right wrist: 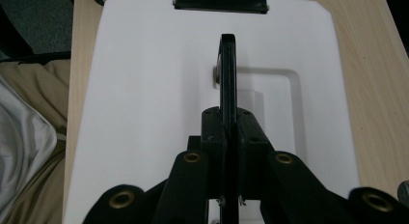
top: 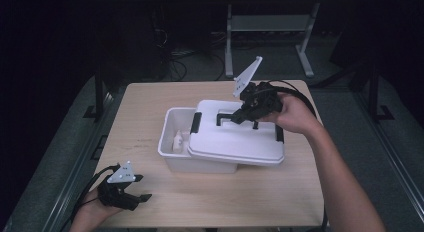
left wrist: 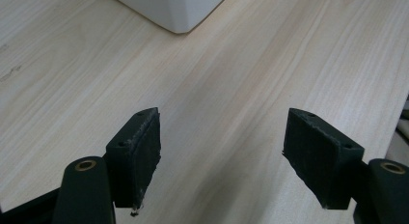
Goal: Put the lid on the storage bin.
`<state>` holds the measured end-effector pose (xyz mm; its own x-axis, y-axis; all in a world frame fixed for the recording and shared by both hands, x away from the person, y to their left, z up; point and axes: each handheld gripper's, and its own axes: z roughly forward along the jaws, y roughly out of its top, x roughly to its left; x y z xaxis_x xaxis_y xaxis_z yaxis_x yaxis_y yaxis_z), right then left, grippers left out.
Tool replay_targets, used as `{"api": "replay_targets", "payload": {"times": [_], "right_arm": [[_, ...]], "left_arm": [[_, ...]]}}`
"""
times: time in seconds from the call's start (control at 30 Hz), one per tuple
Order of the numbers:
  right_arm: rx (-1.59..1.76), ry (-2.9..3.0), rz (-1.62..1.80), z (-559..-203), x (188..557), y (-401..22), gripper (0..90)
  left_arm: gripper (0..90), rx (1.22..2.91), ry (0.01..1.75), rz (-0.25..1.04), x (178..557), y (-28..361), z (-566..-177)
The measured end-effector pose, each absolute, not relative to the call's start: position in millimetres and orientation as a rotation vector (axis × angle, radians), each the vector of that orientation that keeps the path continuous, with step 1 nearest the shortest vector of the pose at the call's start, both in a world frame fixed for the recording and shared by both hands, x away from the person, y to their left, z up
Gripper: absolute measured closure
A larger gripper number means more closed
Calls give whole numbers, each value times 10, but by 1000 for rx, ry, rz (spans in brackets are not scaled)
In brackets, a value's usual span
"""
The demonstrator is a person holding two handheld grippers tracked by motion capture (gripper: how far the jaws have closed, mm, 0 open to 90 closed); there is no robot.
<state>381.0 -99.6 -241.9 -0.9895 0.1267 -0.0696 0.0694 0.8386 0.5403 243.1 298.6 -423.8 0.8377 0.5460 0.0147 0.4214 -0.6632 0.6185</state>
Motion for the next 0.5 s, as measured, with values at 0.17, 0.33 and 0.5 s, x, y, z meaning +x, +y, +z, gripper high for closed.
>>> {"api": "replay_targets", "payload": {"times": [0.17,0.33,0.5], "right_arm": [[136,2915,853,-2397,3854,-850,838],[116,2923,862,-2409,3887,-723,838],[84,2942,841,-2464,3957,-547,838]], "left_arm": [[291,2383,700,272,2422,3012,-4218],[291,2378,698,279,2418,3023,-4212],[290,2378,692,271,2403,3046,-4201]]}}
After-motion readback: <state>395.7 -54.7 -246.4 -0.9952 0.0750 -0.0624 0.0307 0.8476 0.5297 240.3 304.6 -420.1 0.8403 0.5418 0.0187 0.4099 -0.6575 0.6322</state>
